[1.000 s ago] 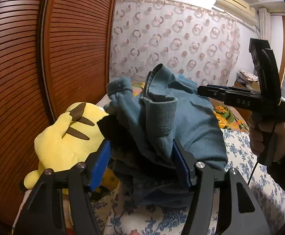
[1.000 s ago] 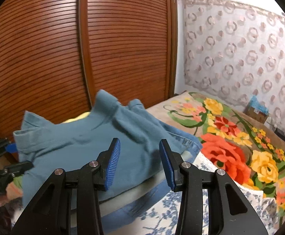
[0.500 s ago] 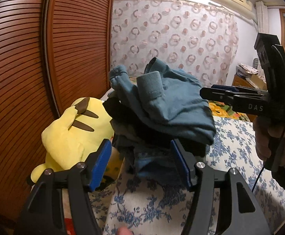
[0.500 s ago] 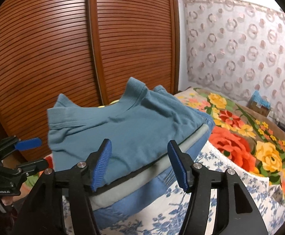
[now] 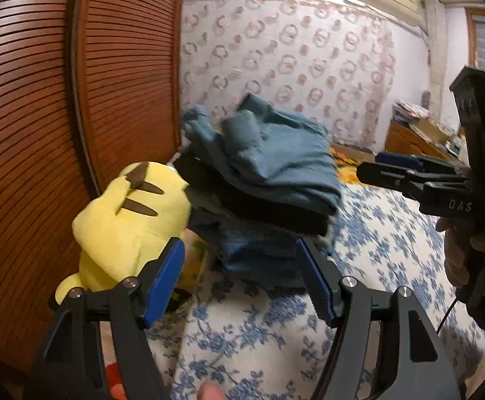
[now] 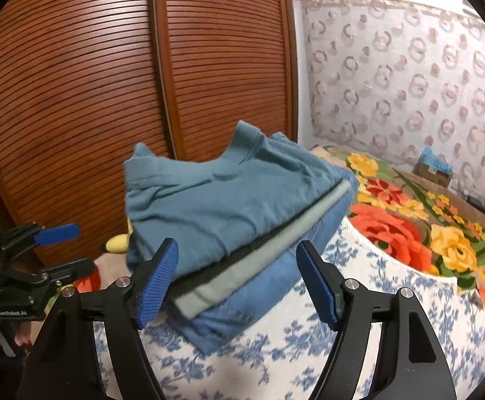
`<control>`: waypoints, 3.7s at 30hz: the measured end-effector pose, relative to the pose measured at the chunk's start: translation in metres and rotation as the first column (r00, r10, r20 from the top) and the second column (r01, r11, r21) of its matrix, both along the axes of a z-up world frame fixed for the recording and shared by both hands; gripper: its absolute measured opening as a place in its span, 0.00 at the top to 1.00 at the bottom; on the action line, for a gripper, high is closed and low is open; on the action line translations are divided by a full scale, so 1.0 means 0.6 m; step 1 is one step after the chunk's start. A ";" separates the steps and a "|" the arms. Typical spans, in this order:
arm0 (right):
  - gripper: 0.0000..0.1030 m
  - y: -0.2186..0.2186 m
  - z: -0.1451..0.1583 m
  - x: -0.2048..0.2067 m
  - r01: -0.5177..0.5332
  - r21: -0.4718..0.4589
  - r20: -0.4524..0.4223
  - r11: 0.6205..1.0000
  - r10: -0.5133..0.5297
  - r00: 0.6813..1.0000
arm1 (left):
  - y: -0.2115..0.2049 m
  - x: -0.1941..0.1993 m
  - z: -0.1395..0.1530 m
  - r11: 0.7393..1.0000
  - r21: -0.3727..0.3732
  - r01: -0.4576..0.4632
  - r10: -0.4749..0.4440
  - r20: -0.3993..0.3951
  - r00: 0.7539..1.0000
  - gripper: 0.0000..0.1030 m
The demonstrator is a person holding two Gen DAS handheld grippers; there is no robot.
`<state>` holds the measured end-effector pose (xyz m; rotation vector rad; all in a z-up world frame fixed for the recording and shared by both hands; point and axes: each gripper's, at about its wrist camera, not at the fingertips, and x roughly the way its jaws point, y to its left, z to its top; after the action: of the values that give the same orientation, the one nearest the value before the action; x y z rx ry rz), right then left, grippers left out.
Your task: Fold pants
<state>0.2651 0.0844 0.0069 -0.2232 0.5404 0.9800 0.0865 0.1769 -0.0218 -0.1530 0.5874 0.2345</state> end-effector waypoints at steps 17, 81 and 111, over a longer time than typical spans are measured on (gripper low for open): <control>0.20 -0.120 0.005 -0.091 0.144 0.027 0.010 0.989 -0.144 0.990 | -0.080 -0.021 0.014 0.994 -0.001 0.107 -0.107 0.023 0.994 0.33; 0.13 -0.484 0.065 -0.308 0.625 0.148 0.093 0.767 -0.639 0.763 | -0.354 -0.073 0.133 0.944 0.075 0.322 -0.329 0.118 0.937 0.32; 0.13 -0.490 0.100 -0.330 0.633 0.192 0.137 0.750 -0.660 0.739 | -0.323 -0.088 0.167 0.957 0.090 0.276 -0.288 0.162 0.944 0.32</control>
<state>0.0672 -0.2095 0.0670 0.0021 0.3243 0.2936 0.0338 -0.0167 0.0786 -0.0227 0.4204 -0.0386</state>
